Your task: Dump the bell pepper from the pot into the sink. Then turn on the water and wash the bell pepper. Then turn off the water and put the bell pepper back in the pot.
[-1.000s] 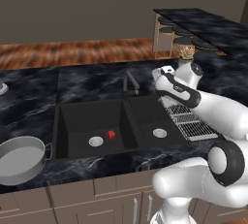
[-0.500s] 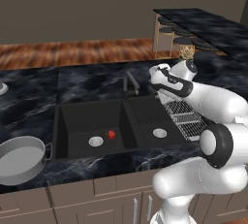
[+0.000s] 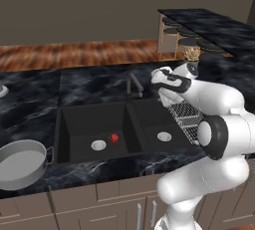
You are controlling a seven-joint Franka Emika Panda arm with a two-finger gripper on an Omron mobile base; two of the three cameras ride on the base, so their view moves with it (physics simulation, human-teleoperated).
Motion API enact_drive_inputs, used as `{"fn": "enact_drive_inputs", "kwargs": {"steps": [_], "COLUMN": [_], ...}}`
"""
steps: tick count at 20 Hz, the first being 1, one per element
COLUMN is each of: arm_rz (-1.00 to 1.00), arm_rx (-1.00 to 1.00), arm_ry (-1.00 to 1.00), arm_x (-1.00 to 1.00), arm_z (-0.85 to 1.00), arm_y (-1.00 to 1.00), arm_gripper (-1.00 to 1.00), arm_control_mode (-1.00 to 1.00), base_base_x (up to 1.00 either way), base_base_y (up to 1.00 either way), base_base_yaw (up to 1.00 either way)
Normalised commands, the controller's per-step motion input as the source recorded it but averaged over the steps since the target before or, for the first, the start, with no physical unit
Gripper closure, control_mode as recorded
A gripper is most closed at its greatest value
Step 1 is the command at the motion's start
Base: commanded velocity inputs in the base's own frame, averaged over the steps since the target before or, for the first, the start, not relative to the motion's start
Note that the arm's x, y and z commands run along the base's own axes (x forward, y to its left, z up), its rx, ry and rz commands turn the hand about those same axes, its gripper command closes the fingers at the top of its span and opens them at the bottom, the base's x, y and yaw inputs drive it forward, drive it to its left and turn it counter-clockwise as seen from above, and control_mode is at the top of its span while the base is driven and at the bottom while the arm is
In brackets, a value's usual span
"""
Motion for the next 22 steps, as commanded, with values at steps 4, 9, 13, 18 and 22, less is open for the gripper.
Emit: {"fn": "enact_drive_inputs", "kwargs": {"steps": [4,9,13,18,22], "arm_rz": [0.0,0.0,0.0,0.0,0.0], "arm_rx": [0.0,0.0,0.0,0.0,0.0], "arm_ry": [0.0,0.0,0.0,0.01,0.01], "arm_x": [0.28,0.26,0.21,0.22,0.22], "arm_z": [-0.01,-0.02,-0.11,-0.09,-0.06], "arm_y": [0.0,0.0,0.0,0.0,0.0], "arm_gripper": [-1.0,-1.0,-1.0,-1.0,-1.0], "arm_control_mode": [-1.0,-1.0,-1.0,-1.0,-1.0], "base_base_x": [0.0,0.0,0.0,0.0,0.0], "base_base_y": [0.0,0.0,0.0,0.0,0.0], "base_base_yaw": [0.0,0.0,0.0,0.0,0.0]}}
